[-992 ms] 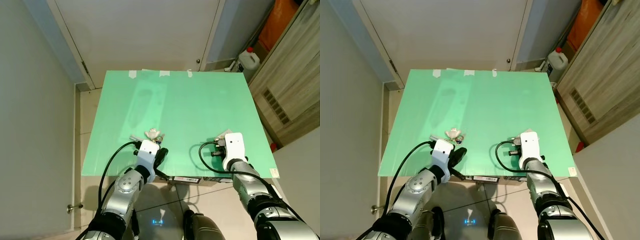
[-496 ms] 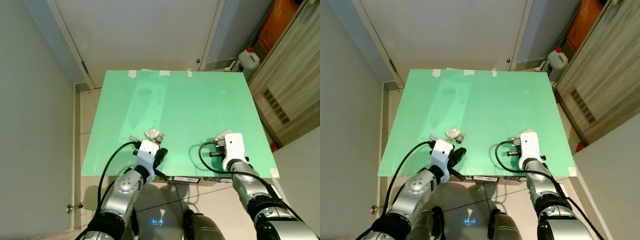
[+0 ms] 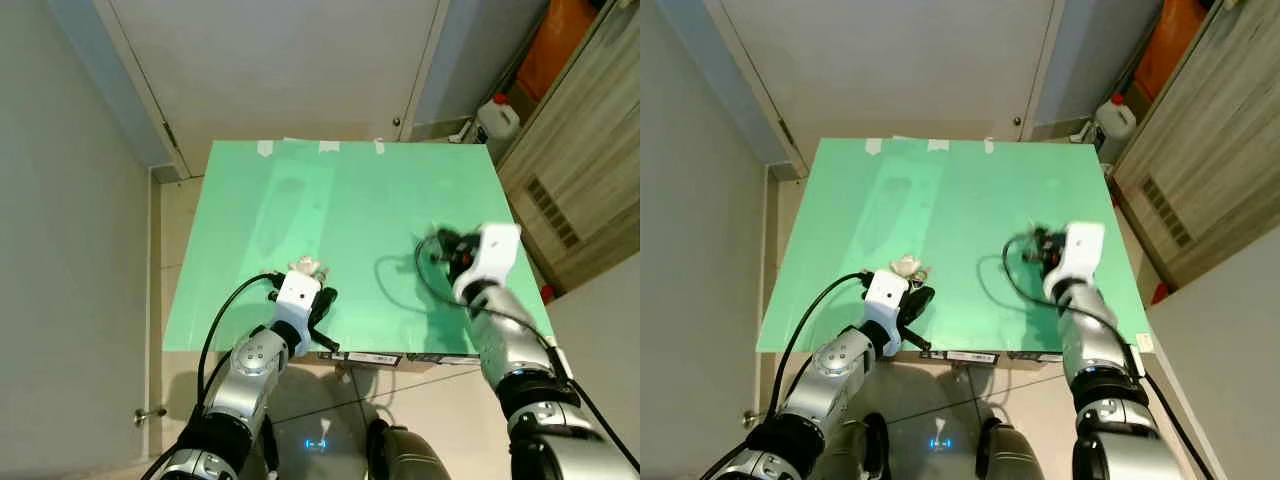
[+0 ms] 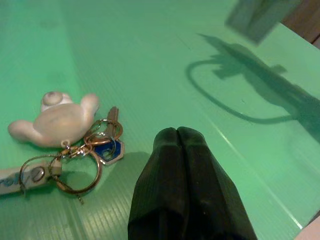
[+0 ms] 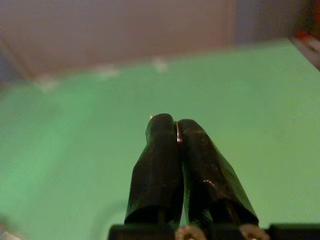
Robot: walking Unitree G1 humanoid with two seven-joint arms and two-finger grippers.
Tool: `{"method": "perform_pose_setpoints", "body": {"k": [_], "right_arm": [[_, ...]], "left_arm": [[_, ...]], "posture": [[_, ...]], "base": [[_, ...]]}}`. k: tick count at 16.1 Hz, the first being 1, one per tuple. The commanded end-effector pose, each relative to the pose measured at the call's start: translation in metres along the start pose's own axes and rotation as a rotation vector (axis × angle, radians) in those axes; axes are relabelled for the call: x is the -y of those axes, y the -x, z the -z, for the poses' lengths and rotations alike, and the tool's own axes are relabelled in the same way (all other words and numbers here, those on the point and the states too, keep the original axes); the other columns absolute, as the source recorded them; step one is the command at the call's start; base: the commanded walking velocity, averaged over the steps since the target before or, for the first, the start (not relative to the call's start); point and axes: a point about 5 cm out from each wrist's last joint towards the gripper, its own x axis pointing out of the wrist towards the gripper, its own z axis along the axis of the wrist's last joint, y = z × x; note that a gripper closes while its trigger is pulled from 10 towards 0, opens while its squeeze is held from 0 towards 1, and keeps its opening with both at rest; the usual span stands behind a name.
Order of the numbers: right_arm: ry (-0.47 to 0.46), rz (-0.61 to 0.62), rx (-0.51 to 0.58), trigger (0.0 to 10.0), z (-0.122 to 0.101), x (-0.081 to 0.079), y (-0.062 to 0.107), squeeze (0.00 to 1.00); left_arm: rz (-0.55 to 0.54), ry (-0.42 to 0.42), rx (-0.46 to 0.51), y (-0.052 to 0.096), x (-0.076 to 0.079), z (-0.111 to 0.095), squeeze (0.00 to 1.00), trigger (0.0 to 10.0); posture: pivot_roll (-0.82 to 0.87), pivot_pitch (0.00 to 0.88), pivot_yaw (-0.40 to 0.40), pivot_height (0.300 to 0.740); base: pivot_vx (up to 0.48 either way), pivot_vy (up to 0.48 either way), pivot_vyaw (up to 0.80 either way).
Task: Hang keys on a hook
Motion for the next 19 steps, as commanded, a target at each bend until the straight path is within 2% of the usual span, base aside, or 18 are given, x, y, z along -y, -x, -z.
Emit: {"method": "perform_pose_setpoints", "body": {"k": [1, 2, 3, 5, 8, 10, 11, 12, 14, 15, 17, 18, 19], "right_arm": [[-0.044, -0.035, 0.019, 0.0, -0.003, -0.002, 0.002, 0.0], [-0.142, -0.167, 0.111, 0.0, -0.027, -0.015, 0.001, 0.0], [-0.178, -0.214, 0.146, 0.0, -0.037, -0.019, 0.002, 0.0], [-0.369, -0.407, 0.281, 0.0, -0.078, -0.034, 0.009, 0.0], [-0.459, -0.537, 0.366, 0.0, -0.105, -0.047, 0.015, 0.0], [-0.488, -0.597, 0.39, 0.0, -0.117, -0.057, 0.017, 0.0], [-0.489, -0.612, 0.383, 0.7, -0.12, -0.059, 0.019, 0.0], [-0.495, -0.617, 0.375, 1.3, -0.121, -0.06, 0.021, 0.0], [-0.499, -0.61, 0.378, 4.7, -0.126, -0.061, 0.021, 0.0], [-0.501, -0.585, 0.384, 10.0, -0.129, -0.061, 0.02, 0.0], [-0.491, -0.573, 0.39, 10.0, -0.134, -0.063, 0.018, 0.0], [-0.461, -0.585, 0.392, 10.0, -0.139, -0.068, 0.018, 0.0], [-0.45, -0.595, 0.391, 10.0, -0.14, -0.07, 0.018, 0.0]], "left_arm": [[0.0, 0.0, -0.007, -0.001, 0.0, 0.001, 0.0, 10.0], [-0.001, -0.002, -0.001, -0.002, -0.001, 0.0, 0.0, 10.0], [0.0, -0.003, 0.0, -0.002, -0.001, -0.001, 0.0, 10.0], [0.008, -0.01, 0.016, -0.005, 0.0, -0.005, 0.0, 10.0], [0.004, -0.022, 0.051, -0.008, -0.001, -0.014, 0.0, 10.0], [-0.008, -0.023, 0.122, -0.012, -0.006, -0.032, 0.0, 10.0], [-0.009, -0.017, 0.194, -0.015, -0.01, -0.051, 0.0, 10.0], [-0.004, -0.028, 0.228, -0.016, -0.011, -0.061, 0.0, 10.0], [0.032, -0.02, 0.367, -0.016, -0.014, -0.1, 0.0, 10.0], [0.069, -0.039, 0.418, -0.015, -0.012, -0.115, 0.0, 10.0], [0.128, -0.05, 0.513, -0.01, -0.005, -0.141, 0.0, 10.0], [0.209, -0.087, 0.603, -0.001, 0.004, -0.167, 0.0, 10.0], [0.244, -0.127, 0.629, 0.003, 0.008, -0.176, 0.0, 10.0]], "posture": [[-0.09, 0.175, 0.01, 0.74], [-0.09, 0.161, 0.01, 0.74], [-0.09, 0.156, 0.011, 0.74], [-0.09, 0.133, 0.013, 0.74], [-0.09, 0.104, 0.013, 0.74], [-0.09, 0.098, 0.011, 0.74], [-0.09, 0.092, 0.012, 0.74], [-0.09, 0.091, 0.013, 0.74], [-0.09, 0.089, 0.013, 0.74], [-0.09, 0.089, 0.009, 0.74], [-0.09, 0.086, 0.01, 0.74], [-0.08, 0.089, 0.007, 0.74], [-0.08, 0.089, 0.007, 0.74]], "base": [[0.0, 0.0, 0.0], [0.0, 0.0, 0.0], [0.0, 0.0, 0.0], [0.0, 0.0, 0.0], [0.0, 0.0, 0.0], [0.0, 0.0, 0.0], [0.0, 0.0, 0.0], [0.0, 0.0, 0.0], [0.0, 0.0, 0.0], [0.0, 0.0, 0.0], [0.0, 0.0, 0.0], [0.0, 0.0, 0.0], [0.0, 0.0, 0.0]]}}
